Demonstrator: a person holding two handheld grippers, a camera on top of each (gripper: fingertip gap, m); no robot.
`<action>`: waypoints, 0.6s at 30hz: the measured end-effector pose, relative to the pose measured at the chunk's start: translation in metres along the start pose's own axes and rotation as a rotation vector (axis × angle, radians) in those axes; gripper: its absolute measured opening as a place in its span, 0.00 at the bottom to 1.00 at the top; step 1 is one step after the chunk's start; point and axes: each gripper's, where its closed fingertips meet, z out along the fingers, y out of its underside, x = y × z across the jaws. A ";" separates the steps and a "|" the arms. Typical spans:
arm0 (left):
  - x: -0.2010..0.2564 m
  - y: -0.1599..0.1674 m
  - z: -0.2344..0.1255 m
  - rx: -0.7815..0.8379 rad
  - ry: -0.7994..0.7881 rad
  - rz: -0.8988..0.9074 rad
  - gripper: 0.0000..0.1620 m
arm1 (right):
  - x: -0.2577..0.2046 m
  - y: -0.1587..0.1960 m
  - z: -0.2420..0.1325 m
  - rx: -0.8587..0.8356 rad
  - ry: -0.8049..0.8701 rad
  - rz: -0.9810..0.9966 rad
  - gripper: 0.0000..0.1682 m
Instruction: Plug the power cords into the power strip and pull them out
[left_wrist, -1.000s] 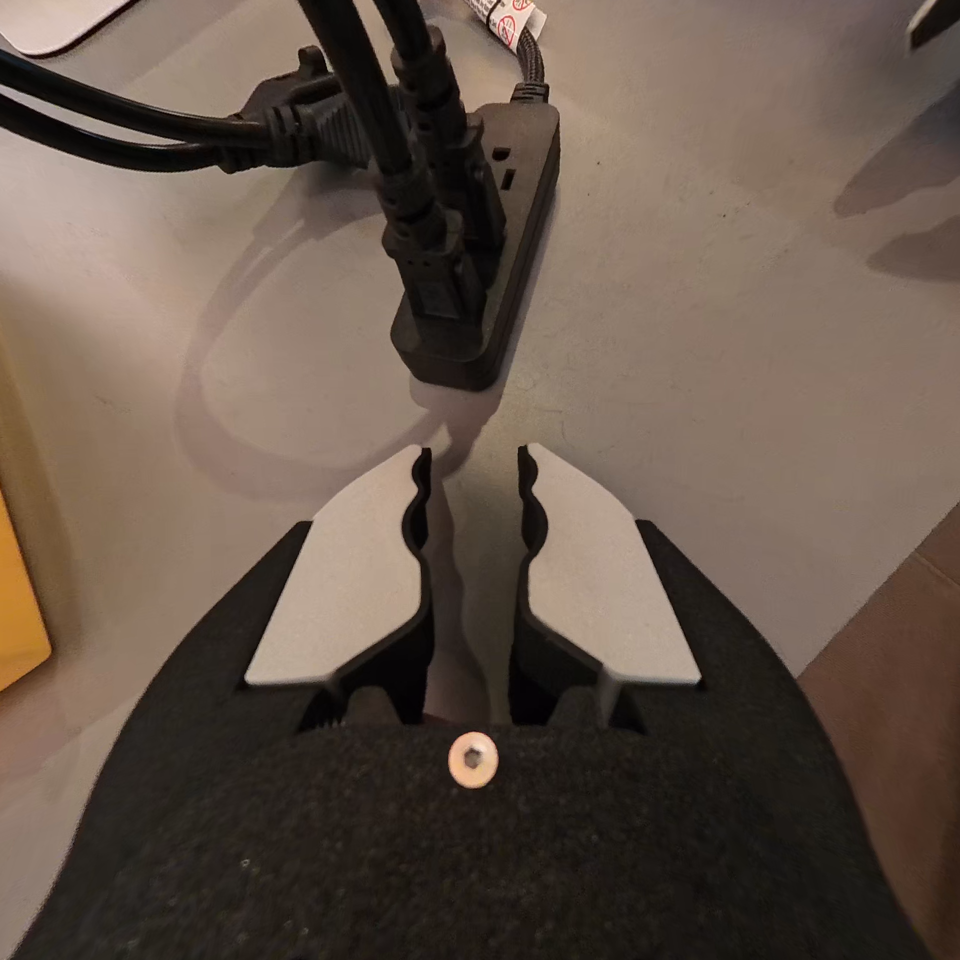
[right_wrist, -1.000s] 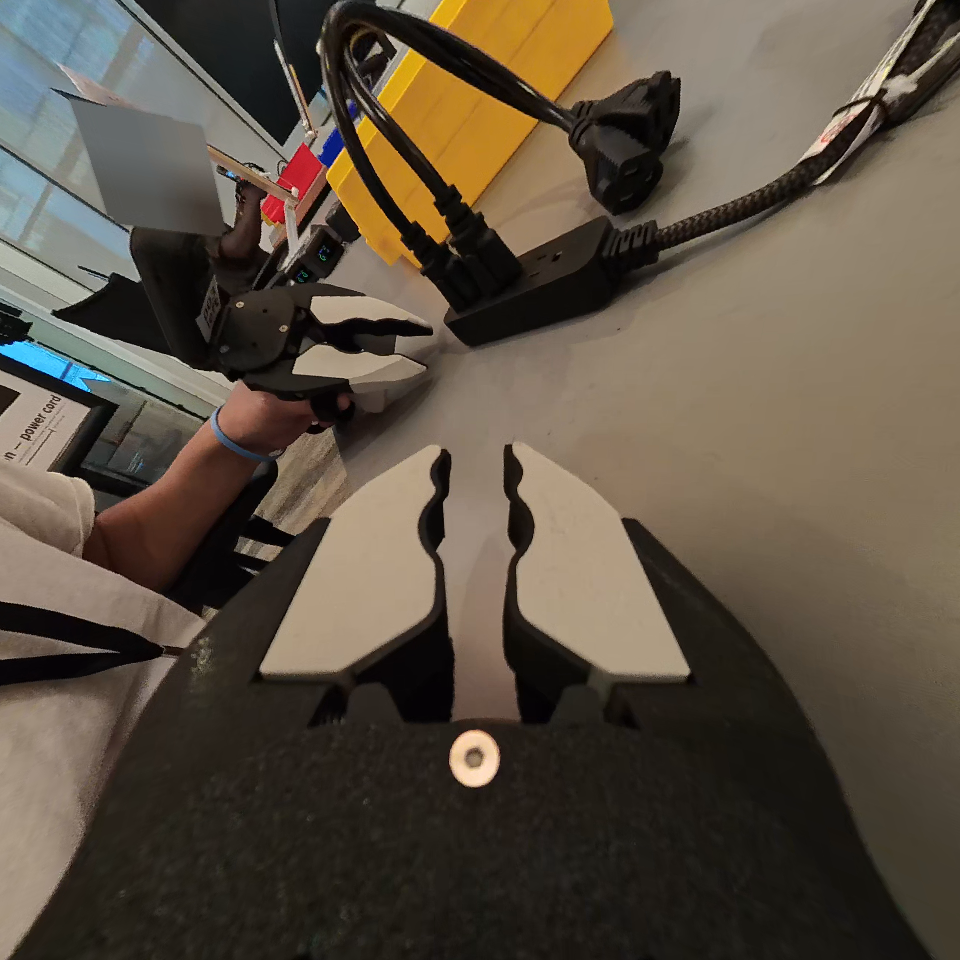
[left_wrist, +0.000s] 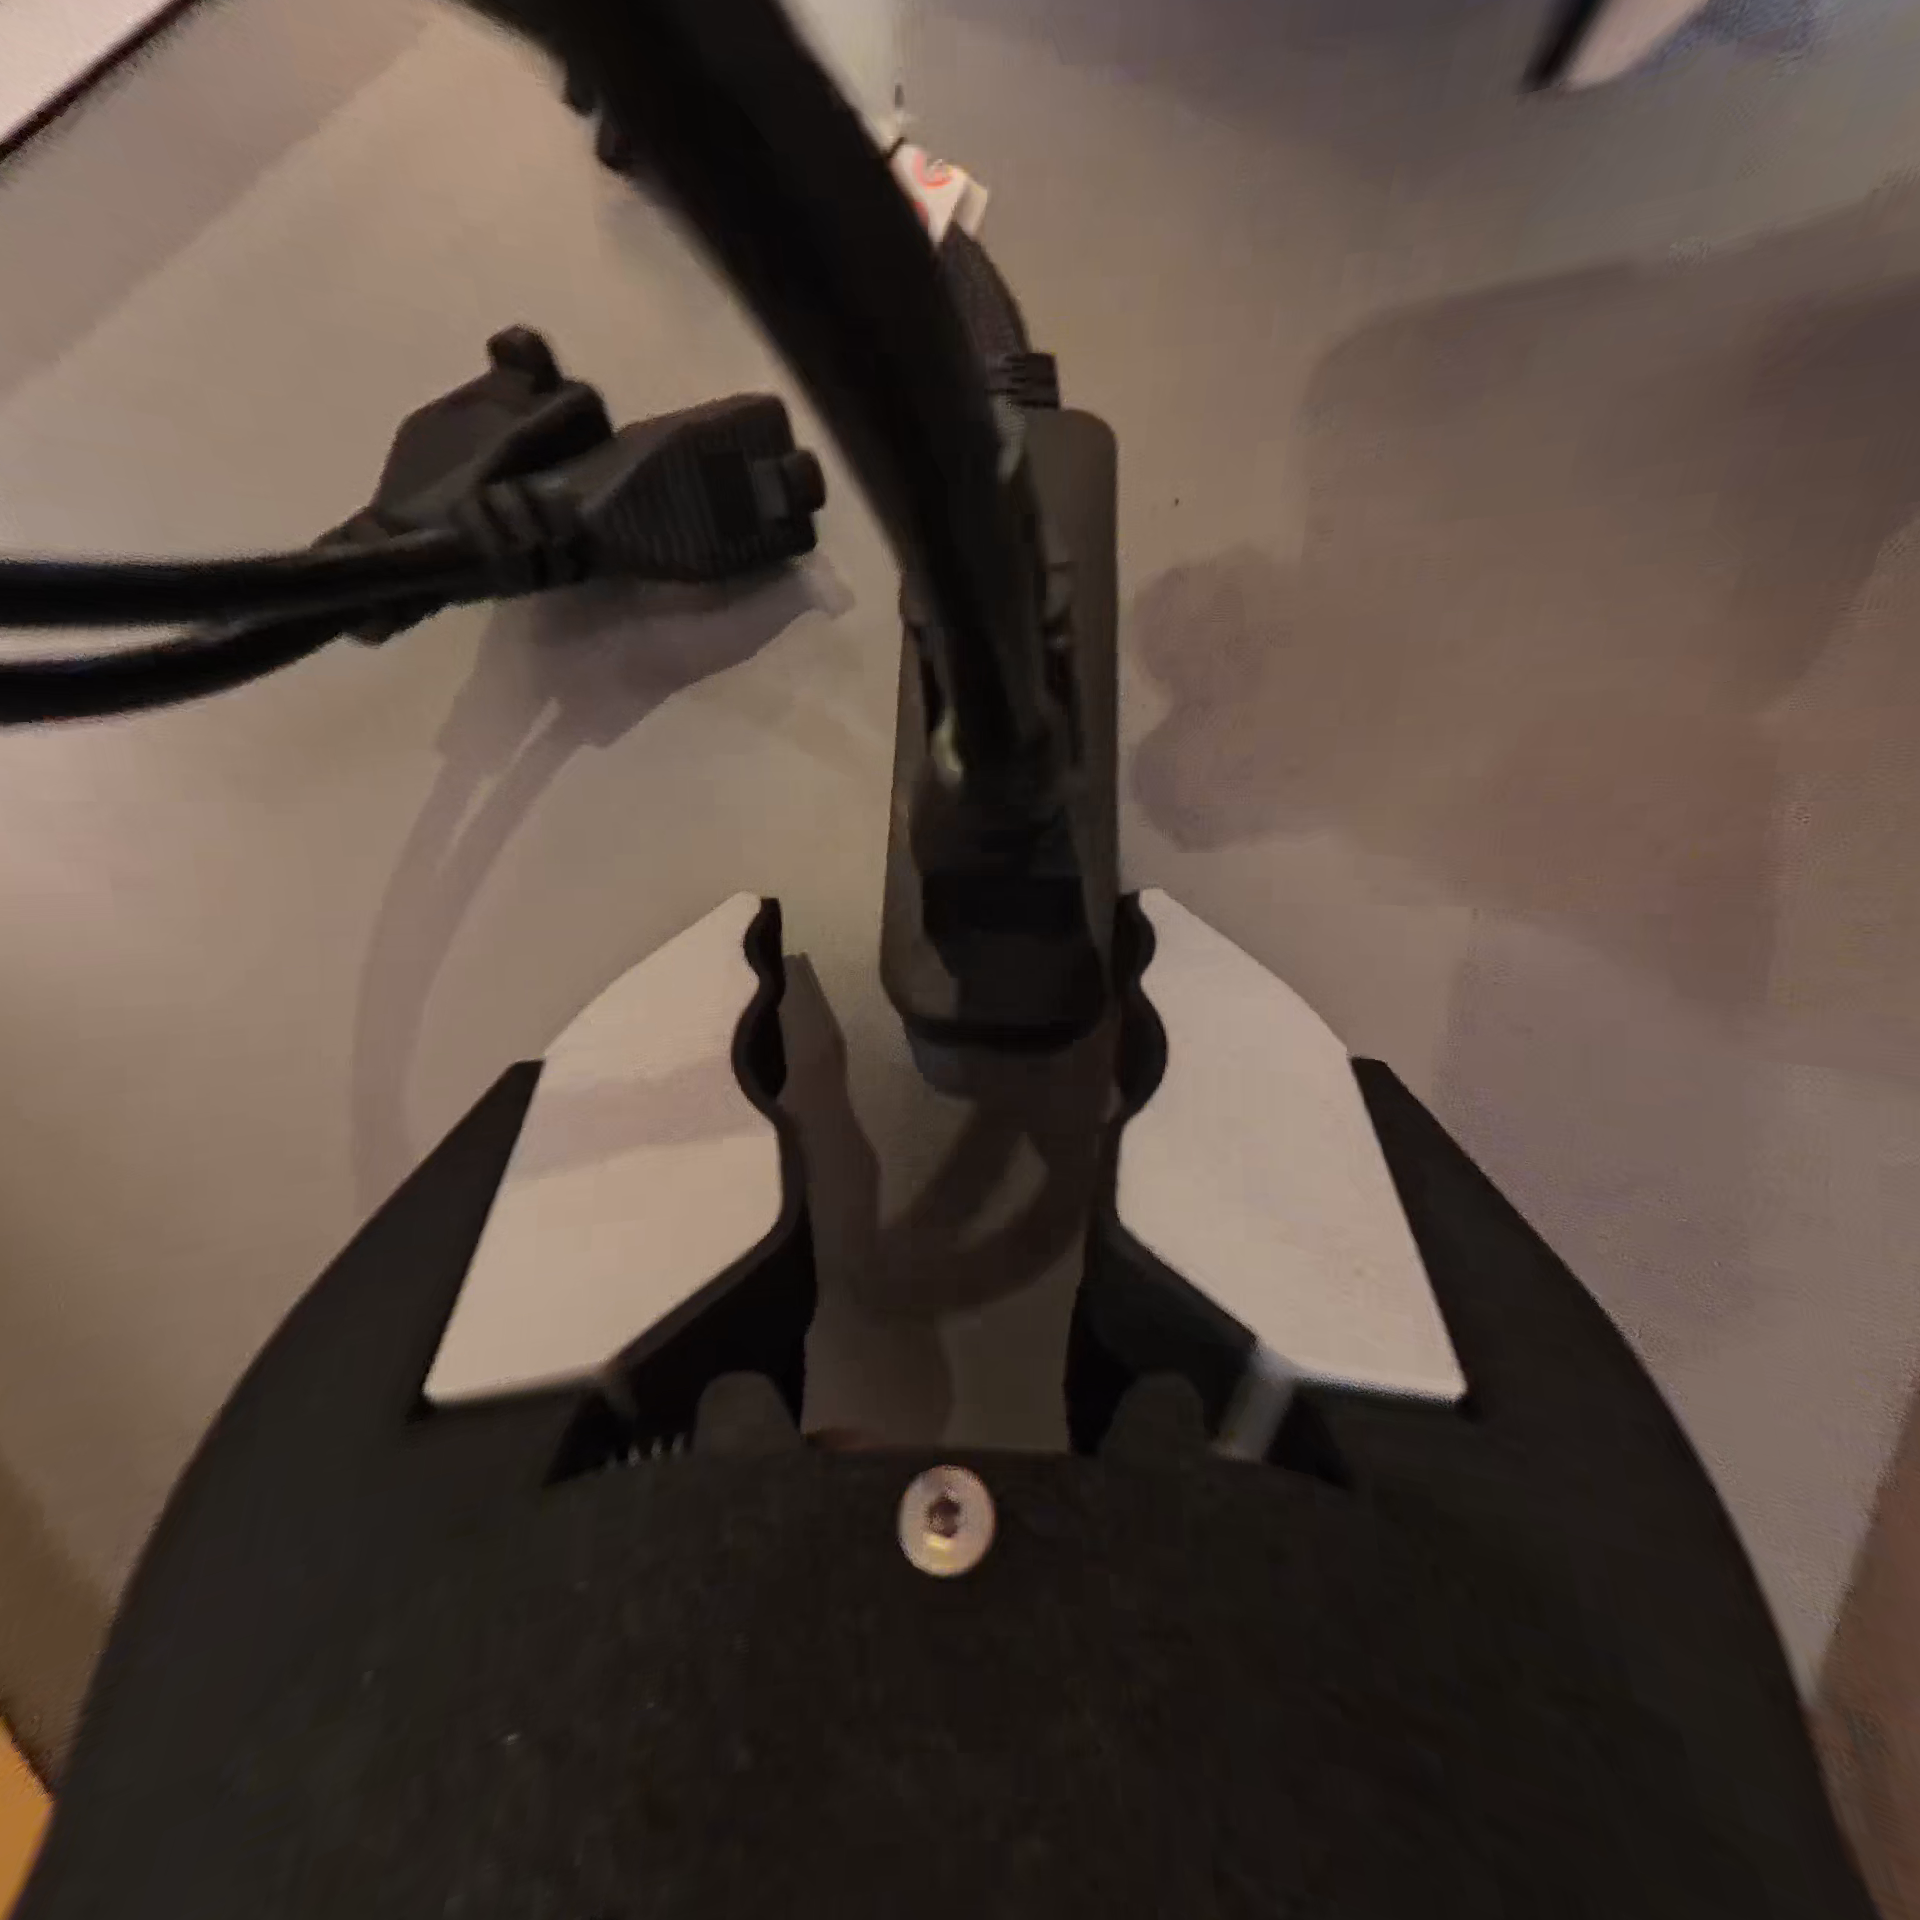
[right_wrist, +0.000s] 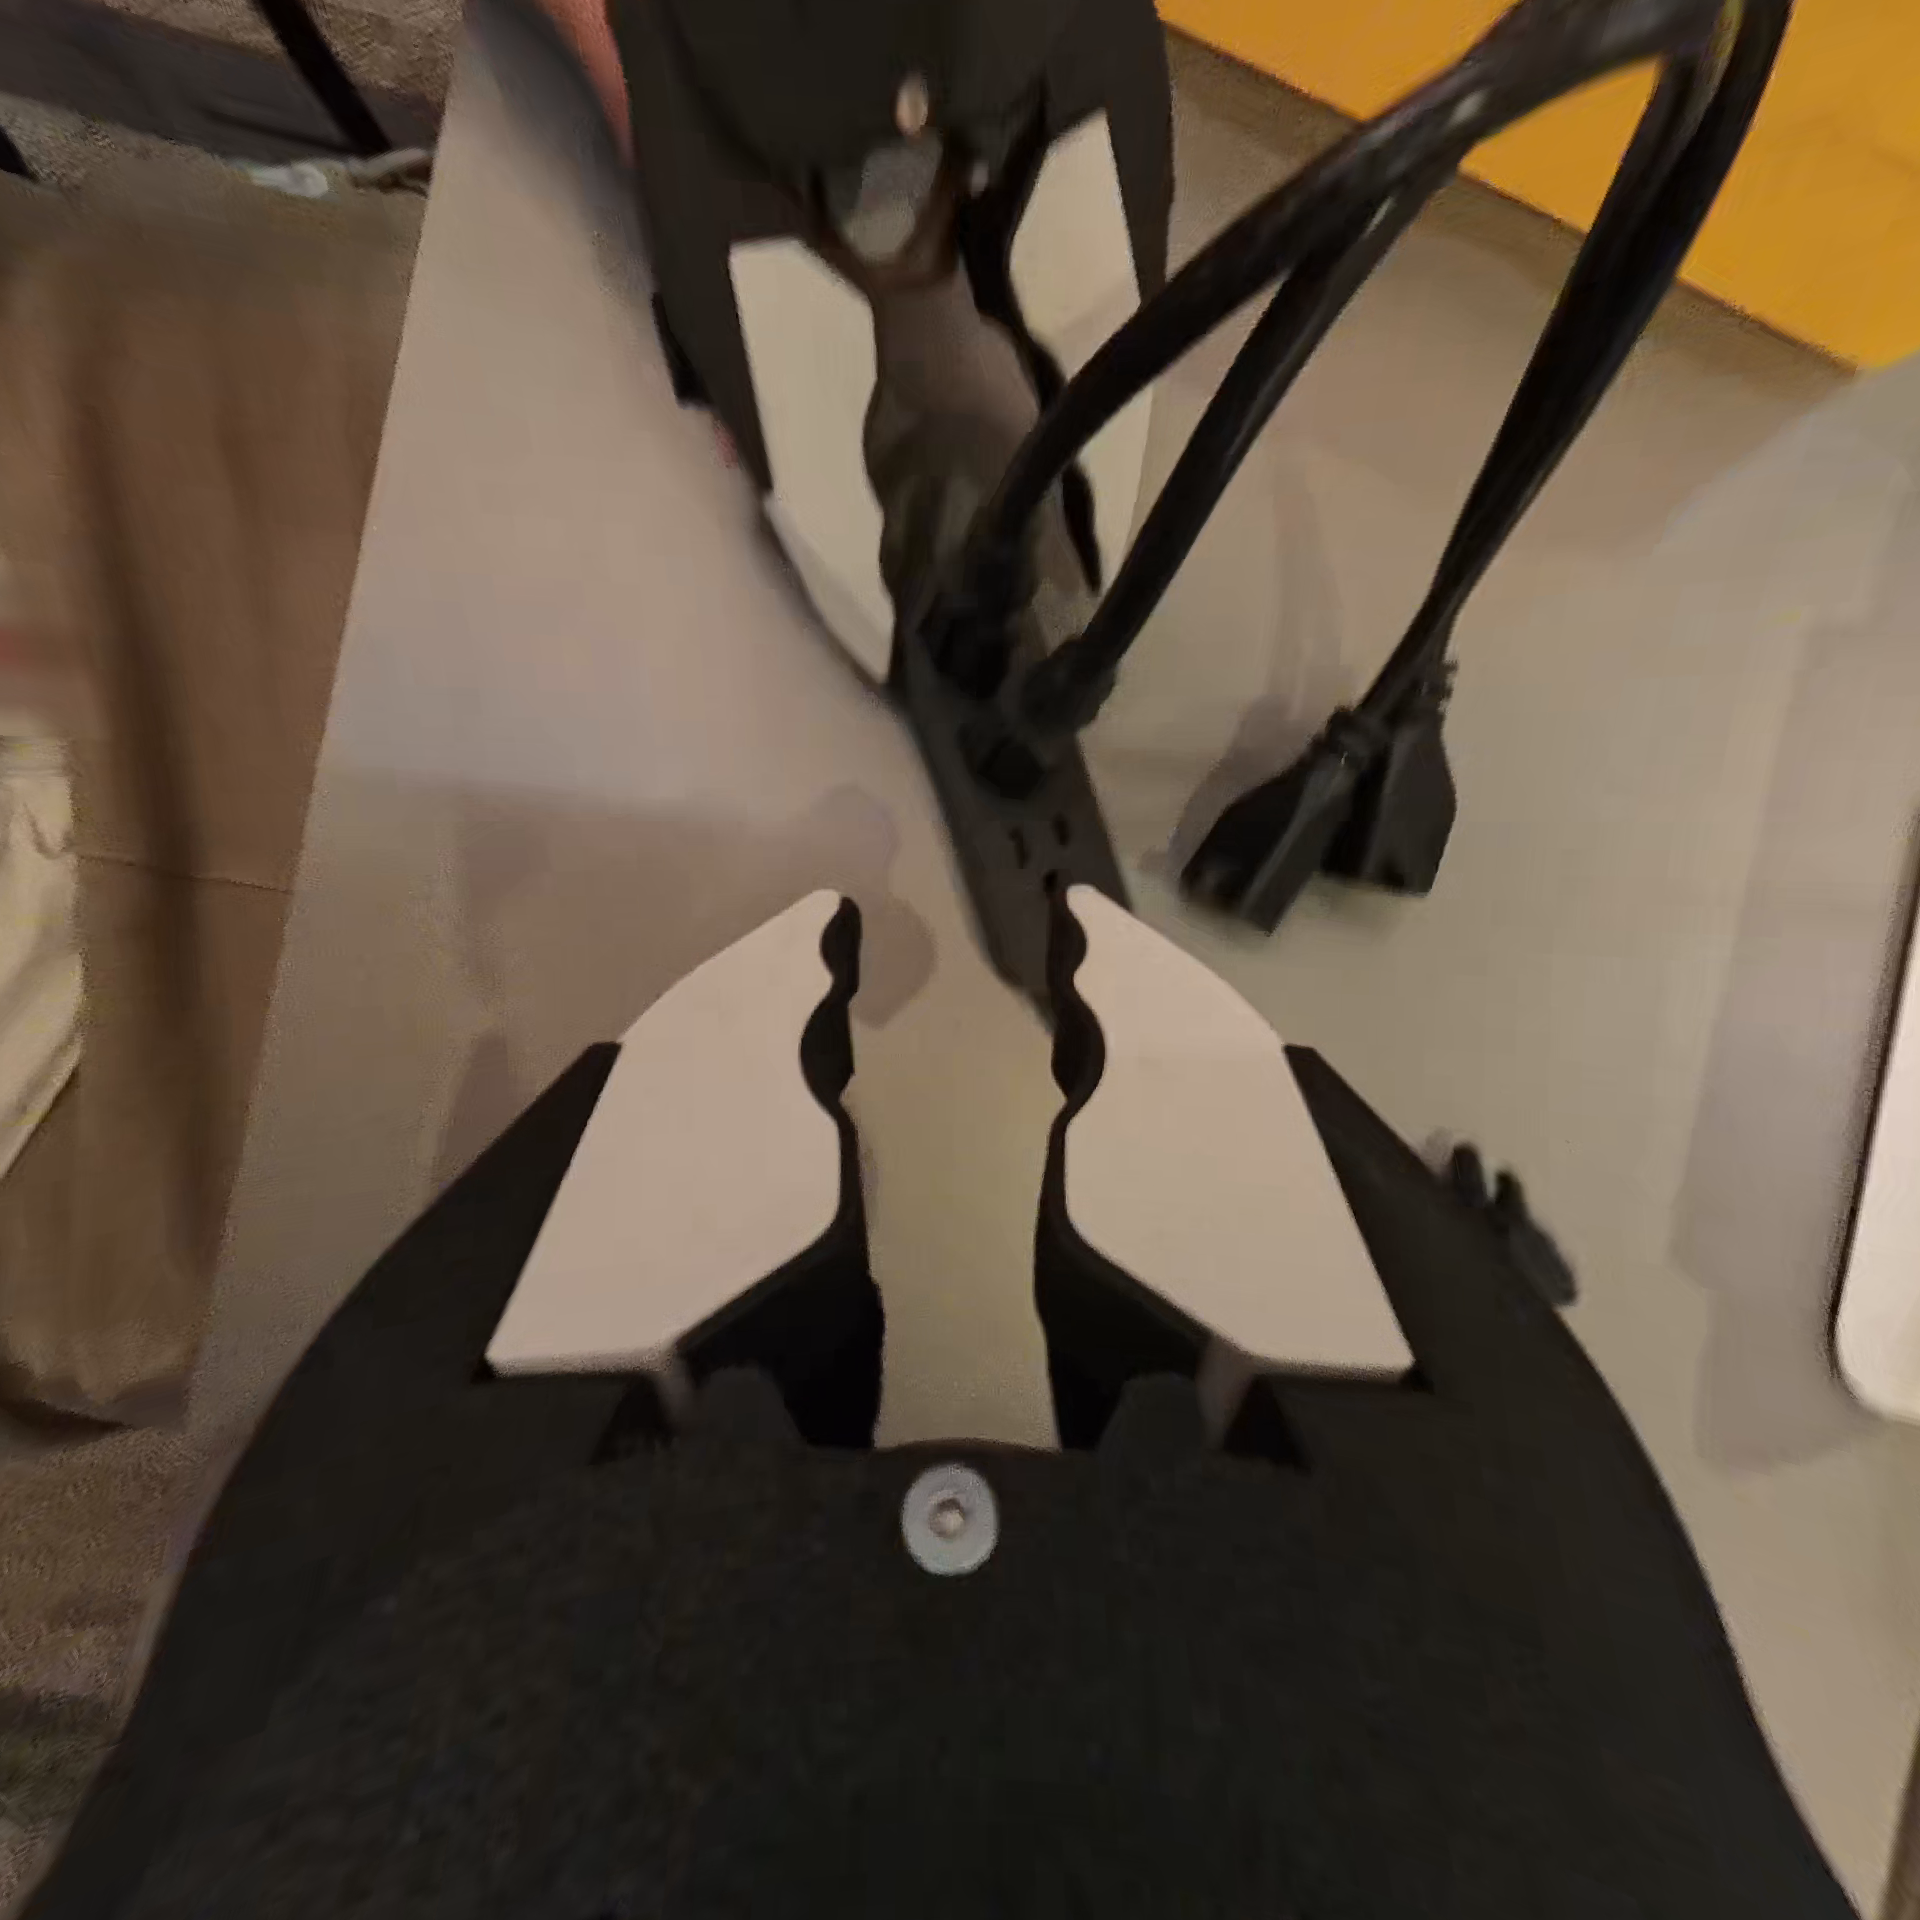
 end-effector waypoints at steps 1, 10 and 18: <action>0.001 -0.003 0.005 -0.001 0.007 0.033 0.37 | 0.007 -0.005 0.007 -0.010 -0.033 -0.020 0.20; -0.012 -0.011 0.020 0.009 0.132 0.223 0.27 | 0.035 -0.001 0.074 -0.107 -0.037 -0.116 0.21; -0.013 -0.014 0.024 0.017 0.218 0.312 0.28 | 0.039 -0.004 0.074 -0.073 -0.114 -0.061 0.16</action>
